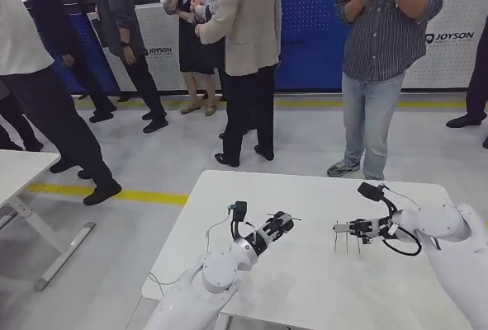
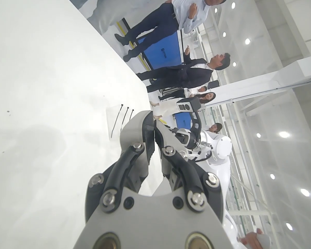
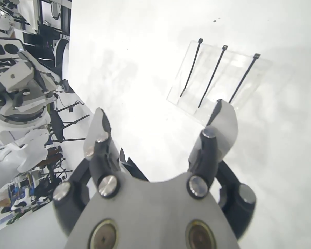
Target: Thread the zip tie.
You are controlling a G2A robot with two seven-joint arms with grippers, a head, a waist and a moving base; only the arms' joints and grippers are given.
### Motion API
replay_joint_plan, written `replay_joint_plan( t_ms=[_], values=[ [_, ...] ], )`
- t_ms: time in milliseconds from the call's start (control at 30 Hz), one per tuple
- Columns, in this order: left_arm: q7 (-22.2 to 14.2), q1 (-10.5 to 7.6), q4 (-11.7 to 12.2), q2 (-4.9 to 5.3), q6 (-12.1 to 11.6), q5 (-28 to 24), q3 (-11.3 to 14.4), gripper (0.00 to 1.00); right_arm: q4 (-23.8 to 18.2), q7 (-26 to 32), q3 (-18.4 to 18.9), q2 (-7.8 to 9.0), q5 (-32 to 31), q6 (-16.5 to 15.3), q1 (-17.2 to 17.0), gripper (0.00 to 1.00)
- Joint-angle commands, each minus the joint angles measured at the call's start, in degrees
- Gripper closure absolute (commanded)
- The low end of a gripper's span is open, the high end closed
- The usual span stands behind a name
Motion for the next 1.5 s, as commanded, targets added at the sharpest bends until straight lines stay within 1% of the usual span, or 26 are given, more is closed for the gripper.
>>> replay_joint_plan(
  t_ms=[0,100,167,300,367,400,433,500,533,633,1033,1133,1233,1333,1400,1467],
  values=[
    [0.0,0.0,0.0,0.0,0.0,0.0,0.0,1.0,-0.02,0.01,0.0,0.0,0.0,0.0,-0.01,0.0],
    [0.0,0.0,0.0,0.0,0.0,0.0,0.0,1.0,-0.19,-0.75,0.06,-0.02,0.5,-0.31,-0.41,0.0],
    [0.0,0.0,0.0,0.0,0.0,0.0,0.0,1.0,-0.73,-4.84,1.62,0.12,3.52,-4.05,-1.79,0.0],
    [0.0,0.0,0.0,0.0,0.0,0.0,0.0,1.0,0.02,-8.24,5.1,0.83,8.97,-11.55,-4.67,0.0],
    [0.0,0.0,0.0,0.0,0.0,0.0,0.0,1.0,0.44,-9.77,6.27,1.11,10.88,-14.91,-5.95,0.0],
    [0.0,0.0,0.0,0.0,0.0,0.0,0.0,1.0,0.8,-10.16,6.48,1.19,11.23,-15.88,-6.25,0.0],
    [0.0,0.0,0.0,0.0,0.0,0.0,0.0,1.0,1.02,-10.61,6.39,1.2,11.32,-16.05,-6.38,0.0],
    [0.0,0.0,0.0,0.0,0.0,0.0,0.0,1.0,1.65,-11.77,4.32,0.82,10.34,-16.05,-6.03,0.0],
    [0.0,0.0,0.0,0.0,0.0,0.0,0.0,1.0,2.61,-12.38,3.06,0.56,9.24,-16.05,-5.37,0.0],
    [0.0,0.0,0.0,0.0,0.0,0.0,0.0,1.0,6.37,-13.68,-0.46,-0.63,9.93,-16.05,-2.66,0.0],
    [0.0,0.0,0.0,0.0,0.0,0.0,0.0,1.0,6.72,-13.52,-0.73,-0.71,10.07,-16.05,-2.39,0.0],
    [0.0,0.0,0.0,0.0,0.0,0.0,0.0,1.0,4.63,-15.95,-0.44,-0.74,11.95,-16.05,-4.05,0.0],
    [0.0,0.0,0.0,0.0,0.0,0.0,0.0,1.0,1.53,-18.68,1.36,-0.04,12.59,-16.05,-7.06,0.0],
    [0.0,0.0,0.0,0.0,0.0,0.0,0.0,1.0,-2.76,-21.59,3.48,0.91,12.08,-16.05,-11.26,0.0],
    [0.0,0.0,0.0,0.0,0.0,0.0,0.0,1.0,-4.62,-24.46,4.76,1.37,12.16,-16.05,-13.98,0.0],
    [0.0,0.0,0.0,0.0,0.0,0.0,0.0,1.0,-4.99,-25.89,5.31,1.61,11.85,-16.05,-15.1,0.0]
  ],
)
